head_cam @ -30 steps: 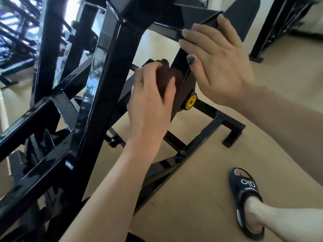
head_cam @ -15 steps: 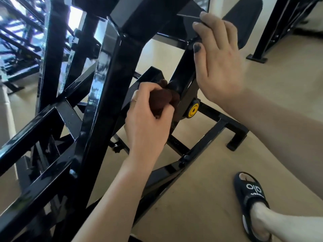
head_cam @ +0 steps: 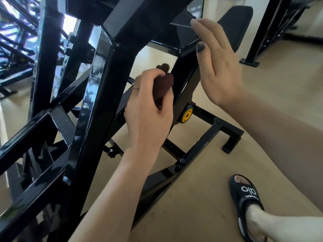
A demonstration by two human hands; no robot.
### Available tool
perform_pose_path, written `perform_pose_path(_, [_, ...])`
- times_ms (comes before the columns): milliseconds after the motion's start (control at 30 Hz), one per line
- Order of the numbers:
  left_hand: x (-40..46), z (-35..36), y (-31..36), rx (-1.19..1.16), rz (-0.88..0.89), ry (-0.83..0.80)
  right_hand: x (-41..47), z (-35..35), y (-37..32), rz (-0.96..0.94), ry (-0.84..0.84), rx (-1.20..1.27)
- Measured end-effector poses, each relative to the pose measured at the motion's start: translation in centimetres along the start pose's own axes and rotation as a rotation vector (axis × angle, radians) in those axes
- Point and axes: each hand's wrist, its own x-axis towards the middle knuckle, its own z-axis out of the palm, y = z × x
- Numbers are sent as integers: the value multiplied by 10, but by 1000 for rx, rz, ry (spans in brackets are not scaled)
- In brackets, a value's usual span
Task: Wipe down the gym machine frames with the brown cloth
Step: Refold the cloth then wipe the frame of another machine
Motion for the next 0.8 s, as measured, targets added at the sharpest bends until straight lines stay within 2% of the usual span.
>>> perform_pose_path(133, [46, 24, 24, 77, 170, -89, 2, -1, 3, 202, 113, 192])
perform_pose_path(233, [70, 43, 42, 183, 165, -67, 8, -3, -1, 348, 114, 431])
perform_pose_path(367, [29, 25, 22, 282, 300, -197, 6, -11, -4, 405, 72, 467])
perform_pose_path(467, [2, 20, 8, 385, 415, -220, 5, -9, -7, 415, 77, 493])
perform_pose_path(633, [53, 39, 23, 251, 310, -161, 5, -9, -10, 467, 94, 592])
perform_pose_path(800, [102, 63, 40, 107, 311, -35, 9, -9, -7, 605, 129, 752])
